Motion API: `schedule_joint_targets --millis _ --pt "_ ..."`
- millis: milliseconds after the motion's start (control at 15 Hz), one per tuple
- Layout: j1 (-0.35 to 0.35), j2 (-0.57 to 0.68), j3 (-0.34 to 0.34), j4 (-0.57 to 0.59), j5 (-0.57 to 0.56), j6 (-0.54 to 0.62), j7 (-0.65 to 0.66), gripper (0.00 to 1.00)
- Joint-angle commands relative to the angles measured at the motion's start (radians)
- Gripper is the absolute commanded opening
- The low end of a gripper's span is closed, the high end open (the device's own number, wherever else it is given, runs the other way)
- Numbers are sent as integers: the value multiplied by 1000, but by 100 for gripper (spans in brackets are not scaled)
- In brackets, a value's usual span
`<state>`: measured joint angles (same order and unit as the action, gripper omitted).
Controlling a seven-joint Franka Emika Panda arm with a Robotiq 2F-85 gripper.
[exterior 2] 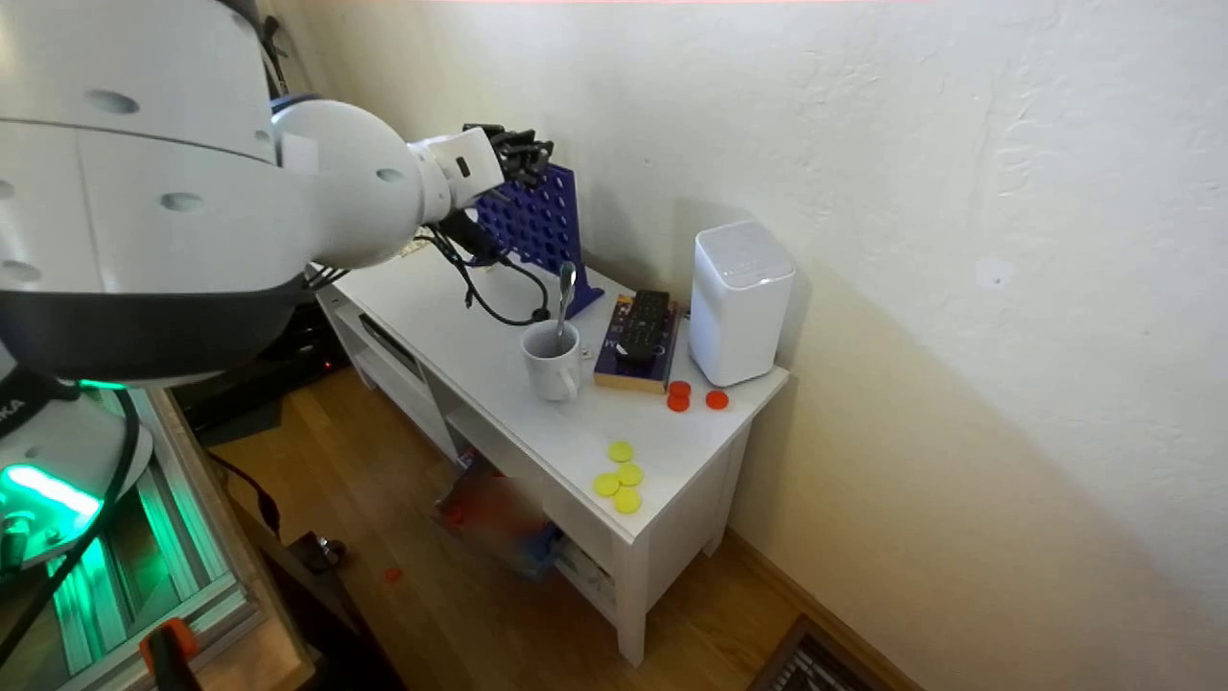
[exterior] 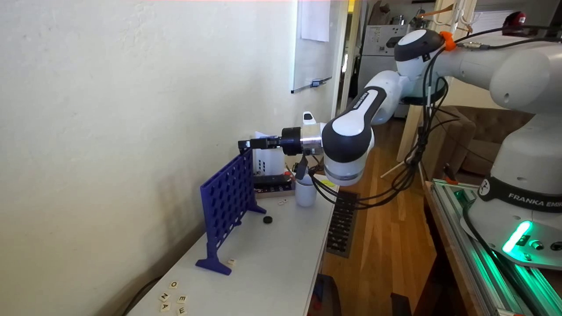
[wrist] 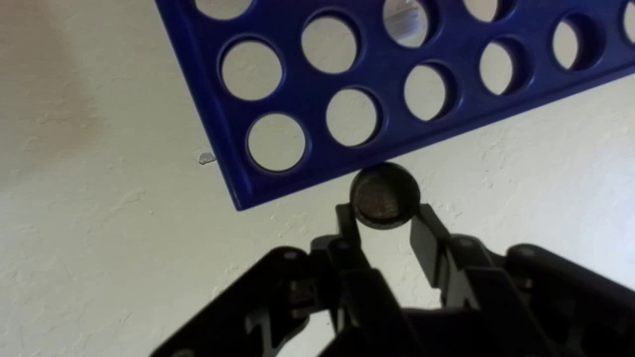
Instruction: Put one dark blue circle inside the blue object
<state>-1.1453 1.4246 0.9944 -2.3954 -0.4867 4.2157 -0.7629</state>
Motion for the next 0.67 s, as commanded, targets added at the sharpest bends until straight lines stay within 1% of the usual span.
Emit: schedule_joint_targets --millis 0,467,533,600 --pt "-13 64 19 4 -28 16 -57 8" --pt "-28 120 46 16 -30 16 -119 8" --pt "-27 114 45 20 -28 16 -116 8" --pt "-18 63 33 32 -31 16 -62 8"
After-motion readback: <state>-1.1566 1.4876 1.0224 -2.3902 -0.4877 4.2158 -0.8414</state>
